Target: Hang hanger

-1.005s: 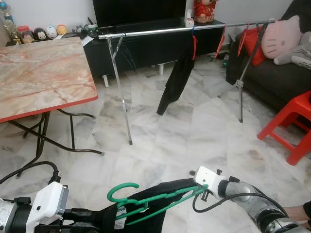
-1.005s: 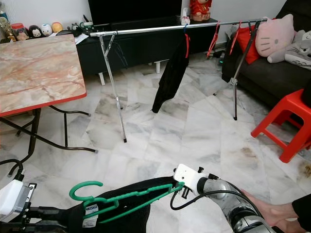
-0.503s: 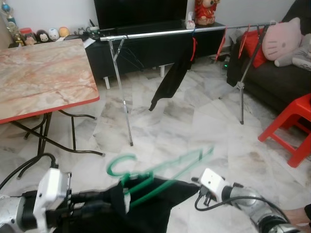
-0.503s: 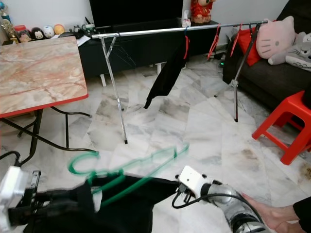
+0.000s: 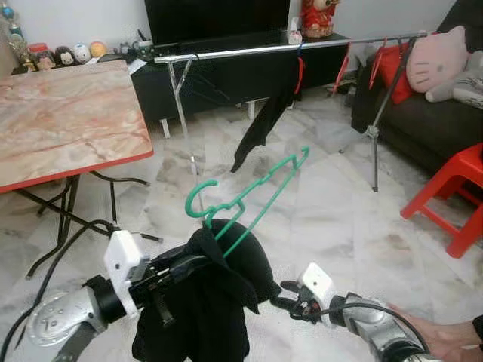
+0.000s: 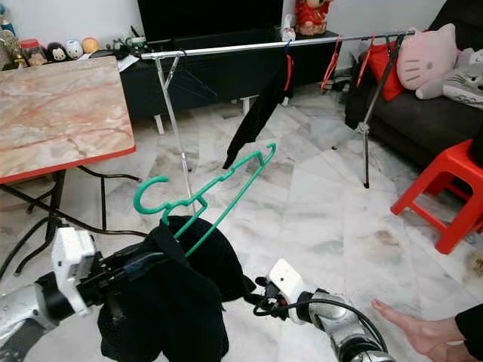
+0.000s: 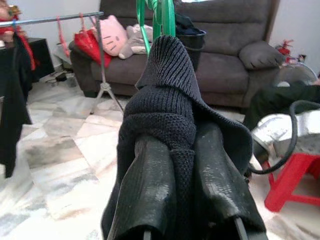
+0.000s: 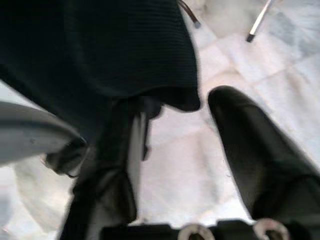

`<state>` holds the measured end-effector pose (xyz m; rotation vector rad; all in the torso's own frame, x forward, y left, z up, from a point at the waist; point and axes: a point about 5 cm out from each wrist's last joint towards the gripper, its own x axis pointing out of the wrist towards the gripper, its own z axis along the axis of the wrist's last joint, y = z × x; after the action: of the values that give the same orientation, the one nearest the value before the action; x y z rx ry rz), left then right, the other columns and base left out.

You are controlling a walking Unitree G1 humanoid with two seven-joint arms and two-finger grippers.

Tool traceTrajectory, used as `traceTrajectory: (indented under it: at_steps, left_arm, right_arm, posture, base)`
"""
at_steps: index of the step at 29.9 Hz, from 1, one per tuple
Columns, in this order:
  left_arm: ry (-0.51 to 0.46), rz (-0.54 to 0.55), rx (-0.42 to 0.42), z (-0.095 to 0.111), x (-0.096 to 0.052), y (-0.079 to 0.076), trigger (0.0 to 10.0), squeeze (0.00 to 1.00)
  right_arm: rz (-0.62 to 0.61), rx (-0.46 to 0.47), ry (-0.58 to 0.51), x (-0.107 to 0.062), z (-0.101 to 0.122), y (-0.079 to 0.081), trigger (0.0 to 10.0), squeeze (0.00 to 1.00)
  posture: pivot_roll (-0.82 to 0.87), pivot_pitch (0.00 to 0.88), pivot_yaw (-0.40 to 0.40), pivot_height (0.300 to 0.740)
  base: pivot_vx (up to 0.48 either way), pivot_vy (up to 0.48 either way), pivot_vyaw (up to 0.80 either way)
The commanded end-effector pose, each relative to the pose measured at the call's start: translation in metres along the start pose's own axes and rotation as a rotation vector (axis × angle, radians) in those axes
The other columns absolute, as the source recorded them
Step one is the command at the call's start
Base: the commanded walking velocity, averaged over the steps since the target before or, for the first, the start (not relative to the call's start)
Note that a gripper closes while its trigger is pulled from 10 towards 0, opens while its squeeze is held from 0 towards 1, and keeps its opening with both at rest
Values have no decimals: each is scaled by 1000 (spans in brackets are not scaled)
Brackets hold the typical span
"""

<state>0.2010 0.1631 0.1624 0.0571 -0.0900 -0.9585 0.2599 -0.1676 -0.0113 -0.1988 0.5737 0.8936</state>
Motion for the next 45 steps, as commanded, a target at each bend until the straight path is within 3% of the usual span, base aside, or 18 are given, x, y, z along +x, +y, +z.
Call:
traceTrajectory:
  at_steps: [1, 5, 8, 9, 10, 19, 25, 29, 31, 35, 40, 45]
  left_arm:
    - [-4, 32, 42, 1, 7, 2, 10000, 0]
    - [6, 75, 47, -4, 11, 4, 10000, 0]
    - [35, 172, 81, -13, 16, 11, 10000, 0]
    - [40, 195, 87, -15, 17, 12, 10000, 0]
    - [55, 235, 107, -18, 19, 15, 10000, 0]
    - [126, 337, 107, -30, 21, 26, 10000, 0]
    - [359, 290, 214, -58, 17, 31, 10000, 0]
    - [390, 284, 218, -64, 16, 32, 10000, 0]
    - [478, 221, 285, -73, 12, 29, 10000, 0]
    - [503, 139, 301, -77, 9, 23, 10000, 0]
    - [539, -49, 289, -76, 0, 11, 10000, 0]
    - [563, -141, 260, -74, -4, 7, 10000, 0]
  right_arm:
    - [-14, 34, -37, -2, 4, -4, 10000, 1000]
    - [6, 73, -68, -2, 7, -4, 10000, 1000]
    - [52, 58, -75, -2, 8, -1, 10000, 1000]
    - [53, 58, -78, -2, 8, -1, 10000, 537]
    - [40, 58, -90, -3, 8, -2, 10000, 0]
    - [37, -6, -103, -11, 12, -7, 10000, 0]
    - [127, -195, -69, -23, 23, -10, 10000, 0]
    - [189, -270, -43, -26, 29, -9, 10000, 0]
    - [222, -310, -65, -29, 42, -9, 10000, 0]
    - [291, -358, -57, -33, 51, -7, 10000, 0]
    - [376, -422, -12, -43, 64, -10, 10000, 0]
    - [381, -440, -8, -46, 73, -16, 10000, 0]
  posture:
    - [-9, 0, 19, 732]
    - [-13, 0, 20, 732]
    - [-17, 0, 21, 732]
    - [-17, 0, 21, 732]
    - [-18, 0, 19, 732]
    - [-22, 0, 21, 732]
    - [-51, 0, 31, 732]
    - [-58, 0, 31, 732]
    - [-57, 0, 30, 732]
    - [-60, 0, 31, 732]
    - [-60, 0, 30, 732]
    - [-60, 0, 30, 732]
  base:
    - [0, 0, 0]
    - [0, 0, 0]
    - [0, 0, 0]
    - [0, 0, 0]
    - [0, 0, 0]
    - [0, 0, 0]
    - [0, 0, 0]
    - [0, 0, 0]
    - [0, 0, 0]
    - [0, 0, 0]
    - [0, 0, 0]
    - [0, 0, 0]
